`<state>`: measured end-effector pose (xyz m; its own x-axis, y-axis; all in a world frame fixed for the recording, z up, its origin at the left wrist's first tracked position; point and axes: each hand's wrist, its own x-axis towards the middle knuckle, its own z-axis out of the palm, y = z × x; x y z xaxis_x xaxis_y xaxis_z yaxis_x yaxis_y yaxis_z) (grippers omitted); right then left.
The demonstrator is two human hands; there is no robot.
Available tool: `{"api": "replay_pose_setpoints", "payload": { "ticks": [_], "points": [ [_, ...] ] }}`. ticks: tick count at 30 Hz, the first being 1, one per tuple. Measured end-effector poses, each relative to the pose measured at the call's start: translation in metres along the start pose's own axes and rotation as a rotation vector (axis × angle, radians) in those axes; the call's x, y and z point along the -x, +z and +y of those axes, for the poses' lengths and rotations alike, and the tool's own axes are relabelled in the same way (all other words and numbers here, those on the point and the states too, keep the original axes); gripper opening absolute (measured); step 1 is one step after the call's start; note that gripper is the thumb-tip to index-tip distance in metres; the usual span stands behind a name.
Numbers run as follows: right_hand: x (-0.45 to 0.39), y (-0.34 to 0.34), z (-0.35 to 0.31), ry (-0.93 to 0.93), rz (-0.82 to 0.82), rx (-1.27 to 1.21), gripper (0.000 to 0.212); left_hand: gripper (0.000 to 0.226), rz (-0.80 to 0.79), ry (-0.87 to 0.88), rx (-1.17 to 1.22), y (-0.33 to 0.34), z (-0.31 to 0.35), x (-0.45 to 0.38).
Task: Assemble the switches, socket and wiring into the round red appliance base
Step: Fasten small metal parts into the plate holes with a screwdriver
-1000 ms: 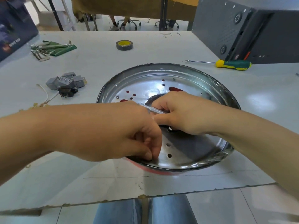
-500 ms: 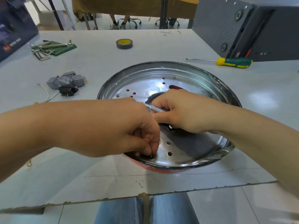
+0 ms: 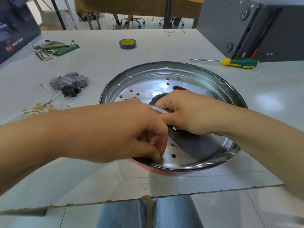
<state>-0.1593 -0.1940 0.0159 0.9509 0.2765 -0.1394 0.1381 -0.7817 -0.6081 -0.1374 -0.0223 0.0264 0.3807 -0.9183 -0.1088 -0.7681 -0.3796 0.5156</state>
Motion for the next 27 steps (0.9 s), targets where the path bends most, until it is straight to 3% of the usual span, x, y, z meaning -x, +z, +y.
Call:
{"api": "replay_pose_setpoints", "payload": {
  "ticks": [5,11,27],
  "points": [
    [-0.0002,0.0003,-0.0014,0.002,0.006,0.010,0.048,0.012,-0.004,0.007,0.011,-0.0036,0.0029,0.0033],
    [0.0014,0.0004,-0.0036,0.007,-0.011,0.018,0.032,0.002,-0.043,-0.020,0.086,-0.0060,0.0080,0.0073],
    [0.0034,-0.0005,-0.0060,0.035,-0.010,0.013,0.038,0.008,-0.028,-0.032,0.058,-0.0055,0.0099,0.0098]
  ]
}}
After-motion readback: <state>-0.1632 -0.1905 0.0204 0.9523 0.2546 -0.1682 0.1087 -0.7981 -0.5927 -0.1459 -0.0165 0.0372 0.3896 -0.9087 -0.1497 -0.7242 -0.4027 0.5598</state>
